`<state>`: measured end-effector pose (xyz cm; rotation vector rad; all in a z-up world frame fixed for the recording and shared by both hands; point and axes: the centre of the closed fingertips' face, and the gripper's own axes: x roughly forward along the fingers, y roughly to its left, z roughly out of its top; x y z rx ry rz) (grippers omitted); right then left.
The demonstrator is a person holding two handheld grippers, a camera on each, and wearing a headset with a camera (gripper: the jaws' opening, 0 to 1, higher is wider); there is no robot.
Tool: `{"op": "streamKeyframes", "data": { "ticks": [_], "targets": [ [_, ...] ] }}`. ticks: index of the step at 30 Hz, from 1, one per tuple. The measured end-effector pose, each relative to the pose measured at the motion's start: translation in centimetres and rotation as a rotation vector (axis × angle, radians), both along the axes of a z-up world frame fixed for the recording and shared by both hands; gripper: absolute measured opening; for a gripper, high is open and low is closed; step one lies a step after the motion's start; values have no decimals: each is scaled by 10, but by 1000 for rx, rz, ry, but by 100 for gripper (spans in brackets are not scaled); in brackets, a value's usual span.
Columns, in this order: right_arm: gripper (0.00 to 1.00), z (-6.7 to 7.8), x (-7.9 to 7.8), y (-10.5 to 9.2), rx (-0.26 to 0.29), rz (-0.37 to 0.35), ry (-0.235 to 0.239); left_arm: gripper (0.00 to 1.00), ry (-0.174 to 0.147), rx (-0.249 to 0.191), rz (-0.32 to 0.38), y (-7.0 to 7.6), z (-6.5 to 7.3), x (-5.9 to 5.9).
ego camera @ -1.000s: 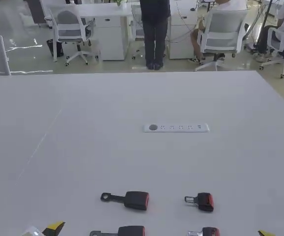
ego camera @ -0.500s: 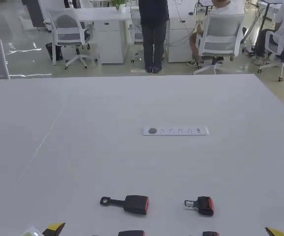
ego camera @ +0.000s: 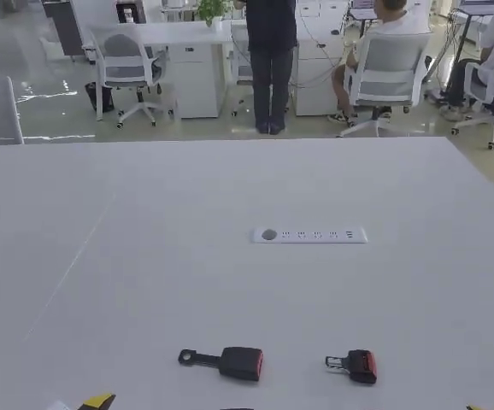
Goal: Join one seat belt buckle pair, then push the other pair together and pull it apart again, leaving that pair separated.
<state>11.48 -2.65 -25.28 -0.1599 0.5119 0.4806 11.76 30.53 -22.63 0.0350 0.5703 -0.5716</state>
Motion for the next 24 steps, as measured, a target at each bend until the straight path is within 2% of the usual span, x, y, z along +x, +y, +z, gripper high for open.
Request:
{"op": "streamKeyframes", "data": {
  "ticks": [19, 24],
  "targets": [
    [95, 0, -1, -5, 5, -17, -2, 100, -8, -6, 13, 3, 0, -3],
    [95, 0, 0, -6, 1, -17, -5, 100, -12, 9, 15, 4, 1, -5]
  ]
}}
